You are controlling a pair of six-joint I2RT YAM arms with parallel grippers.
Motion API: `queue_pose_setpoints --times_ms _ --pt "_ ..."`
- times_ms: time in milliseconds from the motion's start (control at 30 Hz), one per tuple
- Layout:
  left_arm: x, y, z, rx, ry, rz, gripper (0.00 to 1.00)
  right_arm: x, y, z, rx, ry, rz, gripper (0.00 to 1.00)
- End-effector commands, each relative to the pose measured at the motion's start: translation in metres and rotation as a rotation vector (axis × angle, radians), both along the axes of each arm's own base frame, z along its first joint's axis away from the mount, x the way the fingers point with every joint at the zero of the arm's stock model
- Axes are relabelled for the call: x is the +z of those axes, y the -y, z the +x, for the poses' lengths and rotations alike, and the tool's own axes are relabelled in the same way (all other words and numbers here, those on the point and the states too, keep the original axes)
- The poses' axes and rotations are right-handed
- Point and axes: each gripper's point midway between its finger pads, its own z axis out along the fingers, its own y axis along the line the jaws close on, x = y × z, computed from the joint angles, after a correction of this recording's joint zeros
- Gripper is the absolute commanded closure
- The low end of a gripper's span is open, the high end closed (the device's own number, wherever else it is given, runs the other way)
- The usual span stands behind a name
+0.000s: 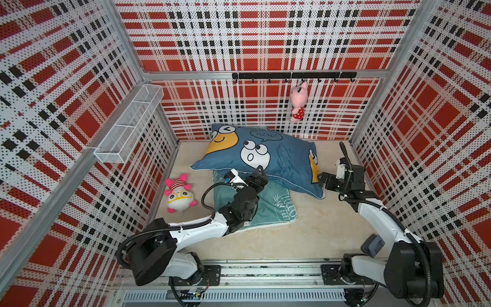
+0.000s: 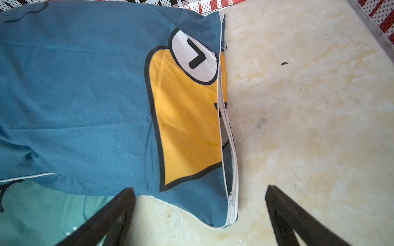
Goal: Zip up pillowcases
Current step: Pick up the pillowcase from the pillowcase.
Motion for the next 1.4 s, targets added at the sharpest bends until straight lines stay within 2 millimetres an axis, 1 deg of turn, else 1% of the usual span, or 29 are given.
queue_pose_setpoints --times_ms 0,33,100,267,367,433,567,667,700,767,800,833,900,933,967,1067,1133,1200,1233,1300,1367 --pt "0.004 0.017 0.015 -0.08 -0.018 -0.13 0.02 0.006 0.003 -0.009 -0.001 0.01 -0.017 0.0" --pt "-0.003 0.02 0.019 -0.095 -0.035 -0.14 0.02 0.006 0.004 -0.01 -0.004 0.011 -0.02 0.0" --pt "-0.007 0.027 0.027 -0.109 -0.047 -0.158 0.02 0.008 0.003 -0.012 0.0 0.02 -0.02 0.0" --pt "-0.014 0.041 0.051 -0.112 -0.063 -0.17 0.02 0.013 0.003 -0.014 0.01 0.034 -0.028 0.0" --pt "-0.025 0.045 0.065 -0.101 -0.091 -0.183 0.02 0.012 0.003 -0.015 0.012 0.036 -0.033 0.0" --pt "-0.033 0.044 0.075 -0.076 -0.104 -0.191 0.02 0.012 0.002 -0.016 0.018 0.036 -0.029 0.0" --pt "-0.046 0.053 0.098 -0.069 -0.124 -0.189 0.02 0.01 -0.002 -0.018 0.031 0.032 -0.005 0.01" --pt "-0.055 0.059 0.109 -0.061 -0.141 -0.186 0.01 0.01 -0.005 -0.02 0.046 0.025 0.009 0.01" --pt "-0.06 0.058 0.111 -0.055 -0.148 -0.182 0.02 0.01 -0.005 -0.02 0.045 0.027 0.008 0.01" --pt "-0.067 0.057 0.115 -0.036 -0.162 -0.189 0.16 0.014 -0.005 -0.021 0.047 0.036 0.006 0.01" --pt "-0.072 0.055 0.117 -0.024 -0.171 -0.186 0.28 0.016 -0.004 -0.021 0.047 0.038 0.006 0.01" --pt "-0.076 0.053 0.118 -0.01 -0.184 -0.182 0.37 0.017 -0.004 -0.022 0.046 0.04 0.006 0.01" --pt "-0.083 0.048 0.121 0.004 -0.201 -0.173 0.51 0.021 -0.004 -0.022 0.048 0.045 0.004 0.01" --pt "-0.085 0.045 0.121 0.008 -0.206 -0.174 0.55 0.022 -0.003 -0.022 0.048 0.046 0.005 0.01" --pt "-0.087 0.043 0.121 0.007 -0.207 -0.165 0.61 0.022 -0.004 -0.022 0.05 0.046 0.004 0.01" --pt "-0.087 0.035 0.117 -0.002 -0.207 -0.126 0.86 0.026 -0.006 -0.022 0.068 0.037 0.002 0.02" --pt "-0.084 0.032 0.11 -0.033 -0.197 -0.096 1.0 0.033 -0.008 -0.021 0.08 0.043 0.006 0.02" --pt "-0.075 0.031 0.099 -0.096 -0.176 -0.055 1.0 0.047 -0.013 -0.018 0.12 0.065 0.009 0.04" --pt "-0.072 0.031 0.094 -0.129 -0.17 -0.031 1.0 0.054 -0.019 -0.018 0.162 0.074 0.012 0.04" --pt "-0.074 0.027 0.076 -0.199 -0.186 -0.017 1.0 0.065 -0.037 -0.016 0.28 0.081 0.036 0.08" --pt "-0.077 0.018 0.059 -0.226 -0.196 0.033 1.0 0.071 -0.052 -0.013 0.383 0.063 0.069 0.12"
